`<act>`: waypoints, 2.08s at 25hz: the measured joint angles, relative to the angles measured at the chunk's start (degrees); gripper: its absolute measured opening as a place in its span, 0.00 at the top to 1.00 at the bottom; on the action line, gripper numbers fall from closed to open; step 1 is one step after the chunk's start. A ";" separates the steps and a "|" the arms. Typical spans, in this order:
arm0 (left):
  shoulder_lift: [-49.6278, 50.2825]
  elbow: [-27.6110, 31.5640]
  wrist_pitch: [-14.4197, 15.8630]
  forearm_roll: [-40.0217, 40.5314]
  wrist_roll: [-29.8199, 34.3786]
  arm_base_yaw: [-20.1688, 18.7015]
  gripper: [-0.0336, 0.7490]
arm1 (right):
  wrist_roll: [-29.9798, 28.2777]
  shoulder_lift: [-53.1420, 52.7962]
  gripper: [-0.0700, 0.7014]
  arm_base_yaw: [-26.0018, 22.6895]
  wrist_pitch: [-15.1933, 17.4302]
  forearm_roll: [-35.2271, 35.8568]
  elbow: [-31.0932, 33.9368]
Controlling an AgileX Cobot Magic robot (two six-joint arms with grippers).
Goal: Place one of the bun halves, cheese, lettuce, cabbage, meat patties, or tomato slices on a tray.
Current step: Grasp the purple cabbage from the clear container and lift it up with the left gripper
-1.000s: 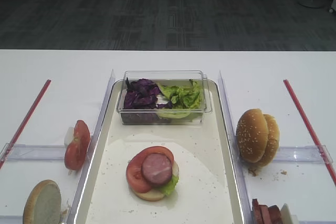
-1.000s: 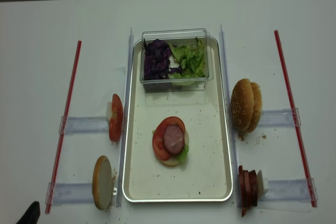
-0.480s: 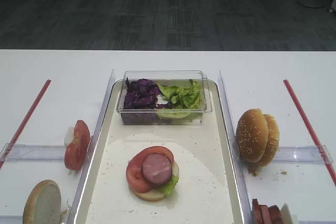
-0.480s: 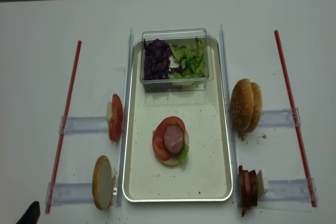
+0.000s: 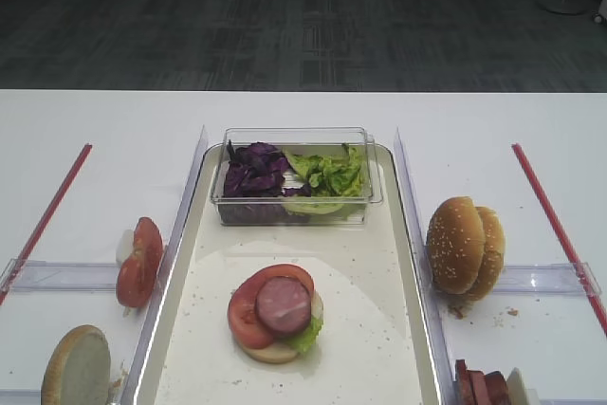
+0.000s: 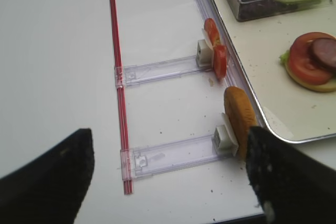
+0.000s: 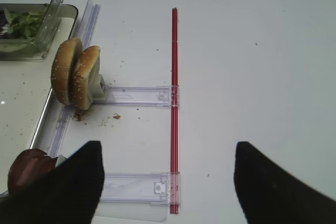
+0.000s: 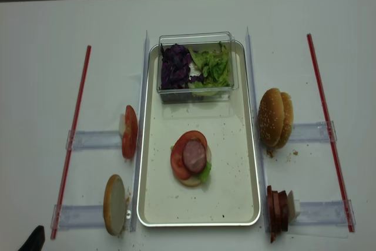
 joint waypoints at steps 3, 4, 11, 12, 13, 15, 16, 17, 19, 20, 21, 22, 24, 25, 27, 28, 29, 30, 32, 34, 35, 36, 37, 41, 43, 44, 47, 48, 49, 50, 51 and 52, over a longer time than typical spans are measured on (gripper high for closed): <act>0.00 0.00 0.00 0.00 0.00 0.00 0.26 | 0.00 0.00 0.21 0.00 0.00 0.00 0.00; 0.00 0.00 0.00 0.00 0.00 0.00 0.26 | 0.00 0.00 0.21 0.00 0.00 0.00 0.00; 0.00 0.00 -0.36 -0.31 0.00 0.00 0.26 | 0.00 0.00 0.21 0.00 0.00 0.00 0.00; 0.00 0.00 -0.36 -0.31 0.00 0.00 0.26 | 0.00 0.00 0.21 0.00 0.00 0.00 0.00; 0.00 0.00 -0.36 -0.34 0.00 0.00 0.26 | 0.00 0.00 0.21 0.00 0.00 0.00 0.00; 0.00 -0.11 -0.56 -0.44 0.00 0.00 0.26 | 0.00 0.00 0.21 0.00 0.00 0.00 0.00; 0.00 -0.25 -0.69 -0.57 0.00 0.00 0.26 | -0.17 0.00 0.21 0.00 0.00 0.00 0.00; 0.13 -0.51 -0.78 -0.98 0.00 0.00 0.26 | -0.27 0.00 0.21 0.00 0.00 0.00 0.00; 2.10 -1.19 -1.44 -1.94 0.00 0.00 0.26 | -0.31 0.00 0.21 0.00 0.00 0.00 0.00; 3.63 -1.59 -2.03 -2.12 0.00 0.00 0.26 | -0.31 0.00 0.21 0.00 0.00 0.00 0.00; 5.03 -1.94 -2.90 -2.36 0.00 0.00 0.26 | -0.31 0.00 0.21 0.00 0.00 0.00 0.00; 6.83 -2.36 -3.87 -2.63 0.00 0.00 0.26 | -0.31 0.00 0.21 0.00 0.00 0.00 0.00; 10.25 -3.42 -5.49 -3.18 0.00 0.00 0.26 | -0.31 0.00 0.21 0.00 0.00 0.00 0.00; 12.32 -4.09 -6.47 -3.31 0.00 0.00 0.26 | -0.31 0.00 0.21 0.00 0.00 0.00 0.00; 16.67 -5.53 -8.02 -3.43 0.00 0.00 0.26 | -0.31 0.00 0.21 0.00 0.00 0.00 0.00; 18.59 -6.38 -8.82 -3.53 0.23 0.00 0.26 | -0.31 0.00 0.21 0.00 0.00 0.00 0.00; 20.97 -7.30 -9.42 -3.67 0.54 0.00 0.26 | -0.31 0.00 0.21 0.00 0.00 0.00 0.00; 23.44 -8.05 -9.78 -3.79 1.19 0.00 0.26 | -0.31 0.00 0.21 0.00 0.00 0.00 0.00; 28.02 -9.83 -10.74 -4.16 2.08 0.00 0.26 | -0.31 0.00 0.21 0.00 0.00 0.00 0.00; 33.11 -11.52 -11.52 -4.42 2.42 0.00 0.26 | -0.31 0.00 0.21 0.00 0.00 0.00 0.00; 35.21 -12.51 -11.82 -4.54 2.54 0.00 0.26 | -0.31 0.00 0.21 0.00 0.00 0.00 0.00; 37.82 -13.49 -12.03 -4.64 2.54 0.00 0.26 | -0.31 0.00 0.21 0.00 0.00 0.00 0.00; 40.41 -14.34 -12.21 -4.64 2.54 0.00 0.26 | -0.31 0.00 0.21 0.00 0.00 0.00 0.00; 50.42 -18.38 -14.12 -4.77 2.64 0.00 0.26 | -0.31 0.00 0.21 0.00 0.00 0.00 0.00; 55.16 -20.71 -15.00 -4.91 2.64 0.00 0.26 | -0.31 0.00 0.21 0.00 0.00 0.00 0.00; 57.73 -21.77 -15.43 -4.91 2.77 0.00 0.26 | -0.31 0.00 0.21 0.00 0.00 0.00 0.00; 64.97 -25.90 -16.00 -4.91 3.54 0.00 0.26 | -0.21 0.00 0.21 0.00 0.00 0.00 0.00; 67.47 -27.09 -16.16 -4.95 3.79 0.00 0.26 | -0.21 0.00 0.21 0.00 0.00 0.00 0.00; 69.52 -28.59 -16.20 -4.95 3.87 0.00 0.26 | -0.21 0.00 0.21 0.00 0.00 0.00 0.00; 71.94 -30.06 -16.20 -5.04 3.92 0.00 0.26 | -0.21 0.00 0.21 0.00 0.00 0.00 0.00; 74.28 -31.31 -16.20 -5.04 4.03 0.00 0.26 | -0.21 0.00 0.21 0.00 0.00 0.00 0.00; 76.54 -32.77 -16.20 -5.04 4.08 0.00 0.26 | -0.21 0.00 0.21 0.00 0.00 0.00 0.00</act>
